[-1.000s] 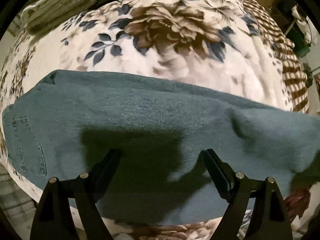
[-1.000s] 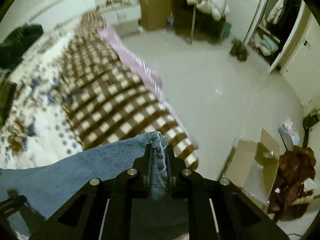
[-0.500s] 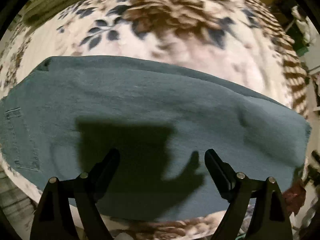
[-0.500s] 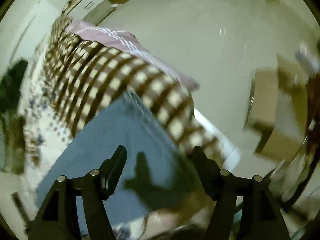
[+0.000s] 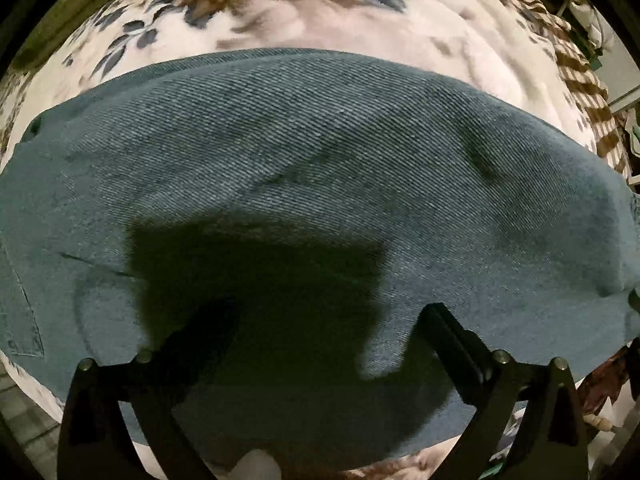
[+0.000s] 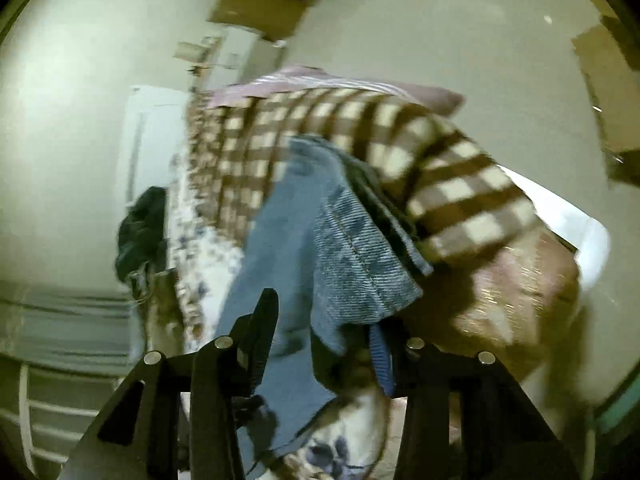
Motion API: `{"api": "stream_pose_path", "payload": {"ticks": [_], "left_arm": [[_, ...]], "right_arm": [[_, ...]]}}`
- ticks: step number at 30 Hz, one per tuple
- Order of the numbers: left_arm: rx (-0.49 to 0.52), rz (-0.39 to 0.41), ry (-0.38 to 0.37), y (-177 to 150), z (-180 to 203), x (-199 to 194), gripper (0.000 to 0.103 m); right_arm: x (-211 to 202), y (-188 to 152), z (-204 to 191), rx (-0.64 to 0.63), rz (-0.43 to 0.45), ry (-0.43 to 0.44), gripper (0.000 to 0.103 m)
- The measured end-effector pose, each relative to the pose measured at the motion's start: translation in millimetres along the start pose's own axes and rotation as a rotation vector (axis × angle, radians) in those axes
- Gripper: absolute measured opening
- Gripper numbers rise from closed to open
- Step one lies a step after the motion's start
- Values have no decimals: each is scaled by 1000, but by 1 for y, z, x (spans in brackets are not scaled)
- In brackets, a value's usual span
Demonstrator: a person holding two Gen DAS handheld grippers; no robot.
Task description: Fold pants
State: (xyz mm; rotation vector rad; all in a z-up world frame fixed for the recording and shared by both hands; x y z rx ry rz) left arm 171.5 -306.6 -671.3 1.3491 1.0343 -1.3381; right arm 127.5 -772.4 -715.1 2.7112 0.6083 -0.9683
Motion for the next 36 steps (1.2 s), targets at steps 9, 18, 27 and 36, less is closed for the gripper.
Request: {"api": "stream_pose_path", "payload": {"ticks": [9,18,27,36], "left_arm": [[-19,-31,25,51,35,21,103],[-17,-53,23,79,35,26,103],[-19,-51,24,71,35,20,103],[-21,-32,27,65,35,14,103]], "right_arm": [[29,-22,-18,-141,-56,-184,50],[31,0,-37,-126,119,-205,35],[46,-3,-13,-88,62,-314,28],[62,14,-48,-165,113,-233,29]]}}
Point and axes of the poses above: each gripper's, at about its wrist camera, not at the fingertips, and x roughly the way its jaws point, z to its right, y to its top, the point moved 9 cm from there along x, roughly the way its jaws point, and after that the axes turned 2 degrees about -z, right-handed, at the moved point
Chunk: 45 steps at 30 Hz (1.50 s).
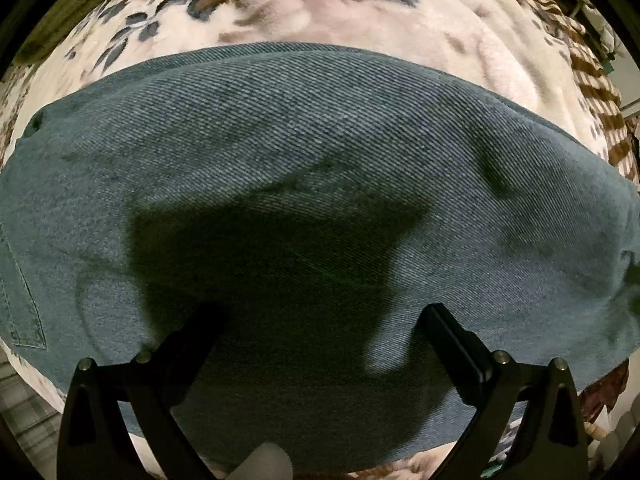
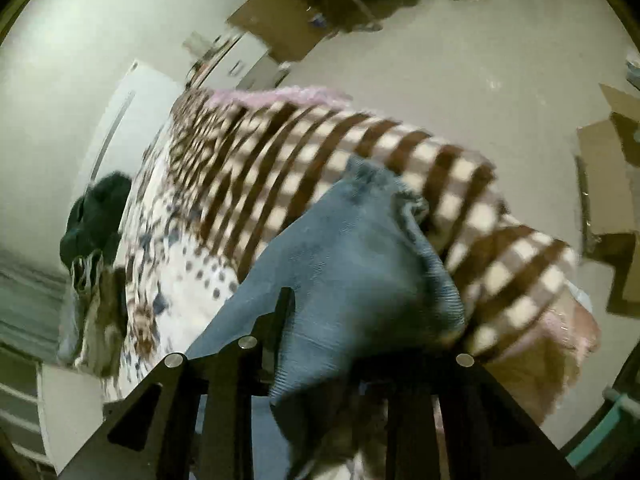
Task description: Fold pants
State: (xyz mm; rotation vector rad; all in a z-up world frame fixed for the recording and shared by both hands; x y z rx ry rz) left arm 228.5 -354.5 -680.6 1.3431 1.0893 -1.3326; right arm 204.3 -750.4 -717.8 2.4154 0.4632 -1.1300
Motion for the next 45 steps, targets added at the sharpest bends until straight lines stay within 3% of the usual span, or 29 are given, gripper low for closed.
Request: {"api": "stream_pose_path", "payload": {"ticks": [3,5,6,11,17,21,28,32,38,39,41,42,43,45], "left_arm": [[-8,7,6,0,-1,1,103],[-3,10,-1,-2,-1,-1,103],[-2,7,-17,-3,-2,-3,103],[-128,35,-163,-12,-30,-35,103],[-229,125,-205,-29,-106,-90,103],[-287,161,-210,-41,-173,-117,103],[-385,189,-125,-75,-314,-130,103],[-432,188,-75,-92,-378,-119,103],[-478,211,-74,-107,-430,-112,103],[-475,213,-80,-105,-432,-110,103],[-467,213,-91,-99,-433,-107,103],[-467,213,-105,-95,-433,-107,103],[-470,221,-132,-90,-432,-109,103],[-467,237,-162,-82,-429,-114,103]], "right_arm": [[31,-3,32,145,-86,-25,29],[26,0,41,219,-58,-2,11],[17,2,35,207,-31,1,9],[-47,-1,-41,-5,94,13,7],[-97,-43,-165,-328,117,52,7],[-92,-107,-246,-487,72,101,7],[9,-279,-355,-733,-133,118,6],[85,-389,-371,-876,-291,62,7],[134,-453,-369,-962,-378,31,7],[137,-463,-372,-985,-403,26,15],[143,-479,-376,-1003,-470,9,40],[143,-488,-375,-985,-534,32,61],[140,-496,-375,-962,-595,66,74],[123,-496,-370,-930,-639,107,75]]}}
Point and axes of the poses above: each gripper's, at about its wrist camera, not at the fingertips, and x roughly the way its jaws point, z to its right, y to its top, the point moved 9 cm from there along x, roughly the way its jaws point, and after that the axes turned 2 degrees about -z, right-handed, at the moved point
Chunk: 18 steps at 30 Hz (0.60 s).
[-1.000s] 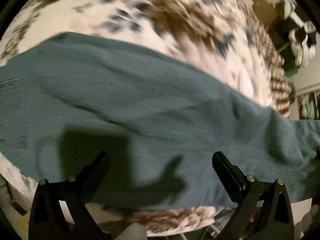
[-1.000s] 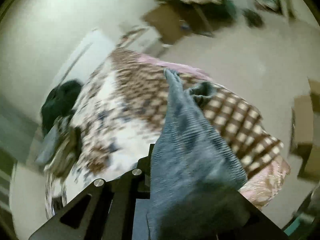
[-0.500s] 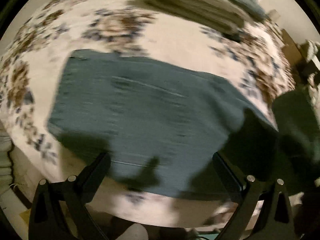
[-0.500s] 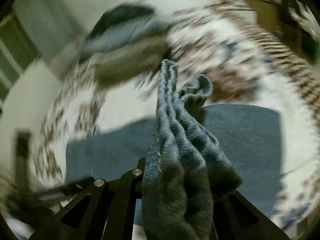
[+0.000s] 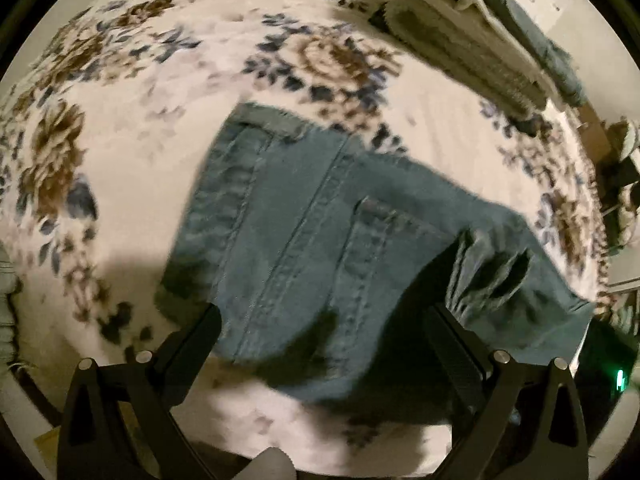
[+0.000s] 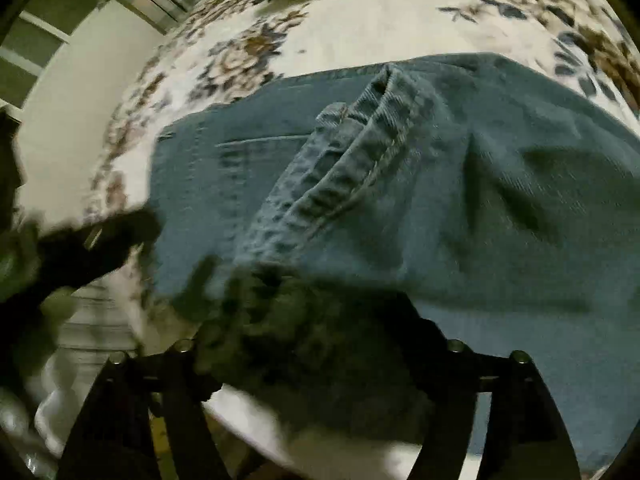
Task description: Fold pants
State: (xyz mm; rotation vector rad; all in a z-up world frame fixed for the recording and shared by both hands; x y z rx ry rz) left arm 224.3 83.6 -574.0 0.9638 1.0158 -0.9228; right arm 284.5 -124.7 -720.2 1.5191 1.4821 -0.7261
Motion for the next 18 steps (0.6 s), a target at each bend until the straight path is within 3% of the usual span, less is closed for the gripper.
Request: {"api": "stream_pose_path", "payload": {"ticks": [2,5,9,11,13,14,16,18], "left_arm": [[17,9,-38,6,14,-1,103],[64,5,-84,7,42,5,103],[209,-13,-68,-3,81,27,103],[298,3,-3,-6,96,45,103],[328,6,20,-5,102,59,97],[338,2,30,-4,104,66,86],[361,2,33,-2,110,77,74],[376,43,-13,1,115,70,34]], "right_arm": [[-27,-12,9,32,21,42,76],[-69,-26,45,131,70,11,79],[-128,-44,133,290,156,-144,83],[-141,-50,183,360,154,-247,85],[-142,-54,223,415,134,-285,85],[-141,-54,238,431,123,-279,85],[-131,-48,260,465,104,-195,85],[-121,-42,270,496,96,-92,80]]}}
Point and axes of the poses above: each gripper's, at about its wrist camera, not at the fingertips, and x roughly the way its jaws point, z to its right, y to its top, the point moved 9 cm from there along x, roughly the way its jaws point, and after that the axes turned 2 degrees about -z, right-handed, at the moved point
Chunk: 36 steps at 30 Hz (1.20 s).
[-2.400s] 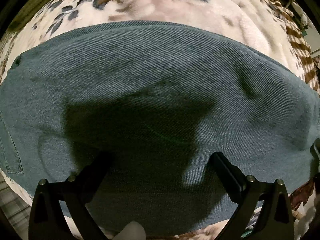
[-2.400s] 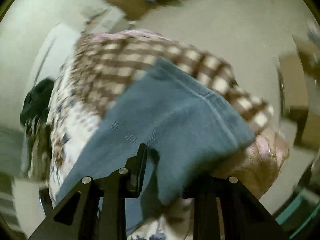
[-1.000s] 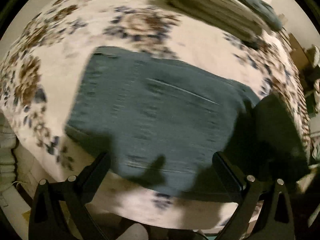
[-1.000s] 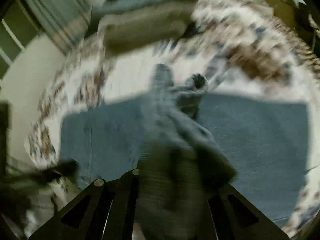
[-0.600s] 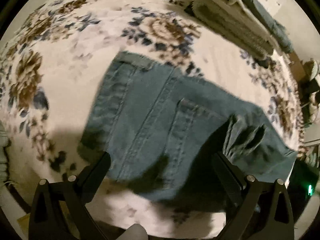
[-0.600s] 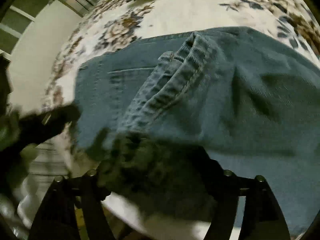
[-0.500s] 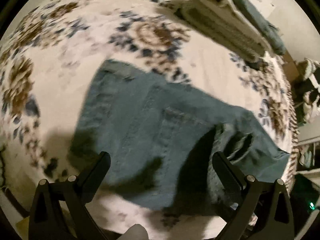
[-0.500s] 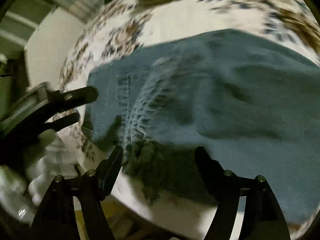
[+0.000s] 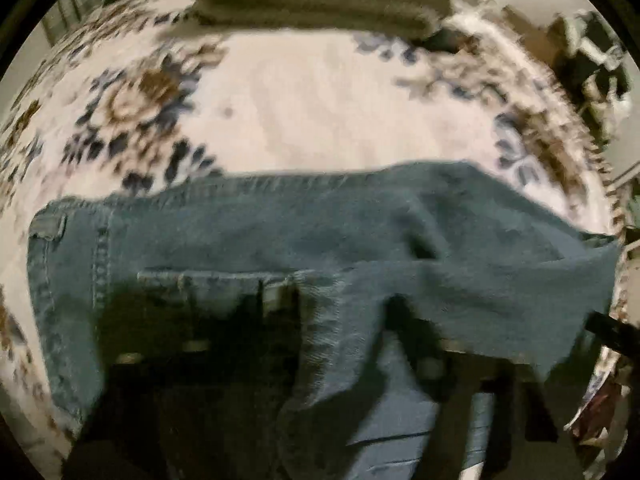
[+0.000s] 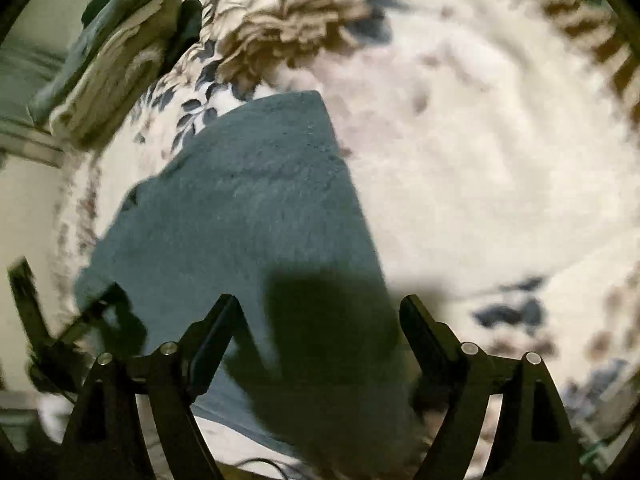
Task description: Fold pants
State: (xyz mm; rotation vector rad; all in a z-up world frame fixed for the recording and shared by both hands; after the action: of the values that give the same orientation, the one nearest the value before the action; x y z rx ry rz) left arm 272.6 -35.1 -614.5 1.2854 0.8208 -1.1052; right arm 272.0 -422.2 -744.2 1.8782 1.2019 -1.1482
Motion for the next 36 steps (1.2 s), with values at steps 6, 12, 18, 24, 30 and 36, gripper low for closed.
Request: {"api": "stream_pose_path", "payload": {"ticks": [6,12,18,24,30,36], "left_arm": [[-100,25,-117,-1,-10,-16,21],[-223,-44,-230,-11,-24,-7,22],[-184,-8,-156,-8,-19,-21,39],[-387,67,-232,-27,-41,-62,93],[-764,206,-157,-82,-136,-99,93],[-1051,202,-198,-120,-205,-51,92]], "right_arm": [[-13,19,-2,16,54,-18,25],[-9,38,-3,-14,-1,-39,23],[-9,30,-21,-62,-16,-139,48],[-30,-8,-68,-211,78,-217,90],[-8,-48,-117,-290,52,-161,90],[23,-66,-138,-362,13,-197,90]]}}
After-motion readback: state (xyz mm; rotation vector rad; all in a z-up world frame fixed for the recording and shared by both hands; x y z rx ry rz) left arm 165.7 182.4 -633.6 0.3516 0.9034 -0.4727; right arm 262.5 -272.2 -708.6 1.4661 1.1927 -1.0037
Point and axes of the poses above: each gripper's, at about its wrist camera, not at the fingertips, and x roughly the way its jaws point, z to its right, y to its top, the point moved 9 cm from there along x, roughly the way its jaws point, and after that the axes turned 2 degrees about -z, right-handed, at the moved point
